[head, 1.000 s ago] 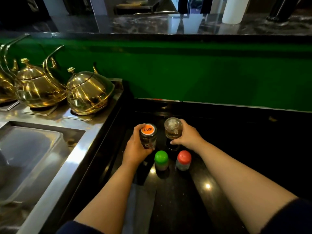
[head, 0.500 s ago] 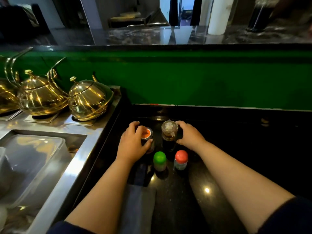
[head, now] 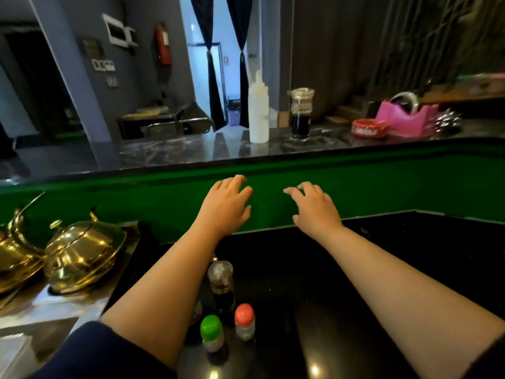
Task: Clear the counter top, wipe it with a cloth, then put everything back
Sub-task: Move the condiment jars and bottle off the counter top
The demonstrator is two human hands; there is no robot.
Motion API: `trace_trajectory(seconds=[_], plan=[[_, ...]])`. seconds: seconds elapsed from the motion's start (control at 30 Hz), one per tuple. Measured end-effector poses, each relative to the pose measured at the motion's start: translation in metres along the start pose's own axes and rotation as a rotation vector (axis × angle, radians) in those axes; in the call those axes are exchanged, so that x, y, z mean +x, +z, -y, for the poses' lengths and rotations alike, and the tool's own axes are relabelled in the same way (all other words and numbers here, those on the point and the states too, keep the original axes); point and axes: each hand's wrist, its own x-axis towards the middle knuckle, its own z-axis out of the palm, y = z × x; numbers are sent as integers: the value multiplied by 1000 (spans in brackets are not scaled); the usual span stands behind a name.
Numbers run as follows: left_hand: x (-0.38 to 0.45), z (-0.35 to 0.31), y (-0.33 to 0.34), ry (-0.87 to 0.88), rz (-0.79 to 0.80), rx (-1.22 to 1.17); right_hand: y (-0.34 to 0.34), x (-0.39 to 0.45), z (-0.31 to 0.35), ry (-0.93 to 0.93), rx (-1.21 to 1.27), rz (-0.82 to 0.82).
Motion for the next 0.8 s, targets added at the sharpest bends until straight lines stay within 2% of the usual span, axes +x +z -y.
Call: trace_trajectory(seconds=[0.13, 0.27, 0.43, 0.53, 0.63, 0.8], plan=[[66, 0, -16, -3, -59, 14, -44, 43, -35, 33, -10, -44], [126, 11, -20, -62, -105, 41, -77, 96, -58, 28, -8, -154], [181, 29, -7, -300, -171, -33, -93, 164, -72, 52, 63, -211], [203, 38, 9, -390, -206, -66, -86, 200, -79, 106, 204, -201], [222, 45, 22, -488, -249, -247, -70, 228, -86, 122, 361, -191], [243, 45, 35, -564, -278, -478, -42, 248, -95, 24, 625, -264]])
